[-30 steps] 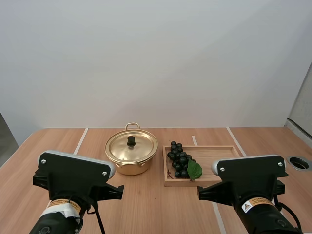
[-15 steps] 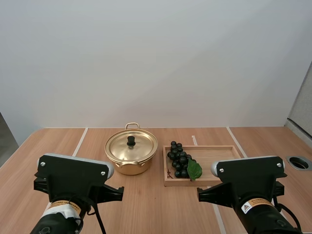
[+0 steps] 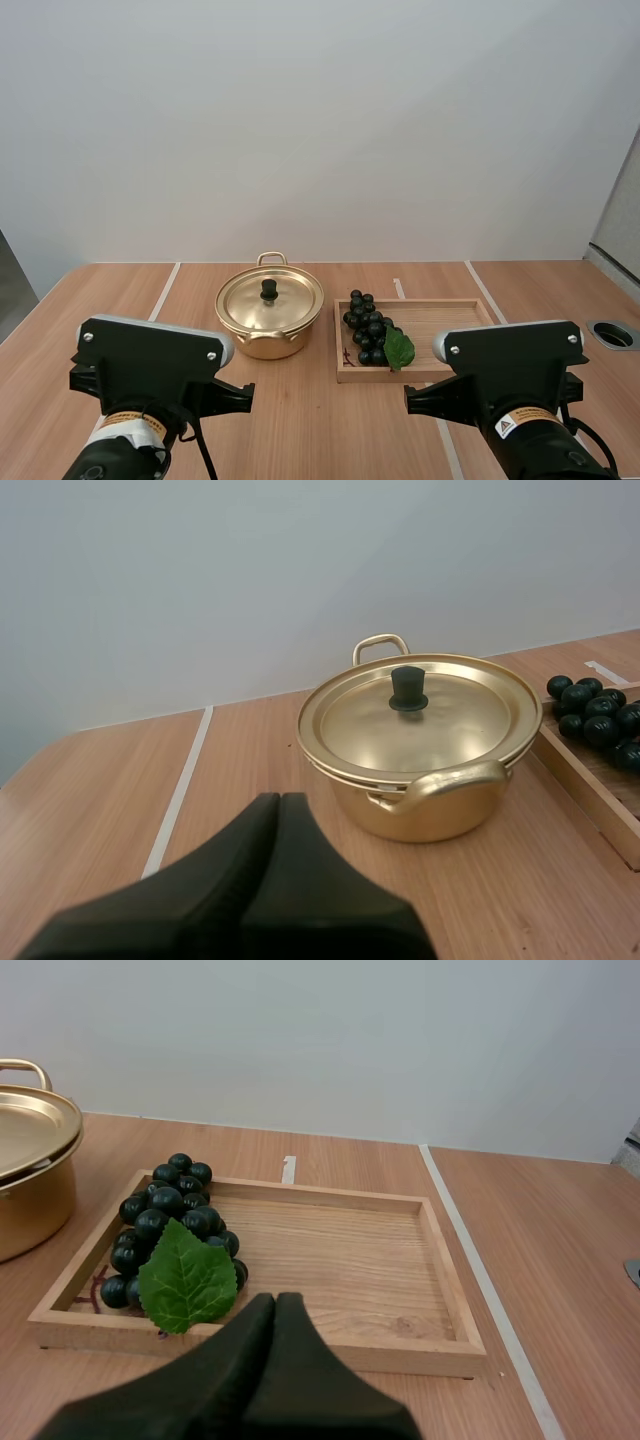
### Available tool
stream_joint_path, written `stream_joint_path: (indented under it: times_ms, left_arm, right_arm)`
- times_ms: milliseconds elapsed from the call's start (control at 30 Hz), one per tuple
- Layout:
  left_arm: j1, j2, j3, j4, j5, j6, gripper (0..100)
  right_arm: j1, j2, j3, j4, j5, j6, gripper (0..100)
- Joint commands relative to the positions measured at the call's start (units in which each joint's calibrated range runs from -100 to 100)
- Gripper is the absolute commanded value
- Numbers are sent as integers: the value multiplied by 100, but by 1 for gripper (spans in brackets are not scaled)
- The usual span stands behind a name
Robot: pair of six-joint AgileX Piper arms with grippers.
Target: Open the pot, put the pineapple inside, and close it
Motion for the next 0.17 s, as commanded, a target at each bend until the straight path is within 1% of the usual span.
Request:
stream_joint_path:
  times_ms: [0, 133]
  left_arm:
    - [-16, -16, 7, -34, -36, -60, 0]
    - [-16, -16, 7, -34, -36, -60, 0]
  right_arm:
    - [-29, -36, 0, 14, -4, -33, 0]
    - [-29, -36, 0, 14, -4, -33, 0]
